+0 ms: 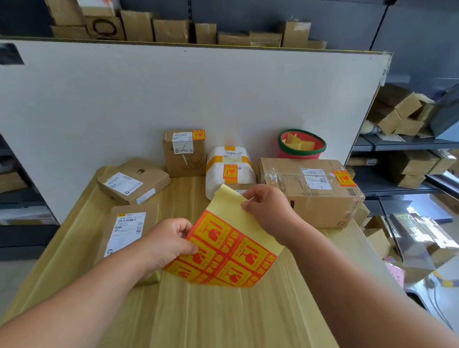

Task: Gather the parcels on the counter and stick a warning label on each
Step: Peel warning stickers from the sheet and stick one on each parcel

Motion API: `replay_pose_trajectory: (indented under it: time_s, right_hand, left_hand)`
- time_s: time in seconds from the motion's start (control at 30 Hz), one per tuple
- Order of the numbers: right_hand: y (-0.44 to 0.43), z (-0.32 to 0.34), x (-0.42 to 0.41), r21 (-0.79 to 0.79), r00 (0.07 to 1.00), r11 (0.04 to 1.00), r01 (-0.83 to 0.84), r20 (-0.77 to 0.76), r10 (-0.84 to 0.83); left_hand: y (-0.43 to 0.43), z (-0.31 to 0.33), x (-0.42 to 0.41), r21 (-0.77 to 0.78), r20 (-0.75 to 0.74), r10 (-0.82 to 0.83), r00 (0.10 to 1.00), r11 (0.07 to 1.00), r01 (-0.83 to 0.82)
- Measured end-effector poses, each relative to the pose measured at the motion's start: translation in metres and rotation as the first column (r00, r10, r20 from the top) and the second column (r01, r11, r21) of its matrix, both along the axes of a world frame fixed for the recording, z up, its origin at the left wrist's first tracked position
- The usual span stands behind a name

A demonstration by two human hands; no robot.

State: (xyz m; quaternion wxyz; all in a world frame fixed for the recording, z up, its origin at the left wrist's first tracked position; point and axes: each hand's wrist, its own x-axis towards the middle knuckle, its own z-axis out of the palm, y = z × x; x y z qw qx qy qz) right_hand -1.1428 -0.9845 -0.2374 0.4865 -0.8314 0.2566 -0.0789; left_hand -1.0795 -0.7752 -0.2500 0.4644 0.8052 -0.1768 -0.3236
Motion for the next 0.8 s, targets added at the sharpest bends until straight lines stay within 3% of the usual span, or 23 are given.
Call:
replay_pose_trajectory:
  time_s: [0.1,0.23,0.3,0.37,0.47,0.8]
  right_hand:
    - [0.0,-0.001,0.001,0.011,0.998,0.998,0.06,-0.001,-0.06]
    - [0.015,-0.009,-0.001,-0.353,0.992,0.927,0.127,0.071,-0.109]
    - [0.031,-0.01,-0.004,-0.443,0.982,0.894,0.06,0.189,0.028]
    - [0.047,-0.013,-0.006,-0.486,0.96,0.872,-0.063,0.211,0.187]
    - [0.061,-0.019,-0.006,-0.465,0.943,0.868,-0.174,0.174,0.283]
    - [0.069,-0.025,-0.006,-0.284,0.965,0.943,-0.172,0.145,0.219]
  left_hand:
    - [0.001,0.002,-0.001,0.002,0.004,-0.008,1.0,1.0,0.008]
    - [-0.001,0.005,-0.002,-0.019,-0.005,0.02,1.0,1.0,-0.02]
    - [-0.003,0.006,-0.002,-0.044,0.007,0.07,0.998,0.997,-0.07]
    - [-0.004,0.007,-0.003,-0.083,0.01,0.116,0.993,0.99,-0.115]
    - [-0.005,0.008,-0.005,-0.119,0.024,0.126,0.992,0.985,-0.122]
    - [-0.012,0.002,-0.006,-0.179,0.168,0.197,0.966,0.97,-0.166]
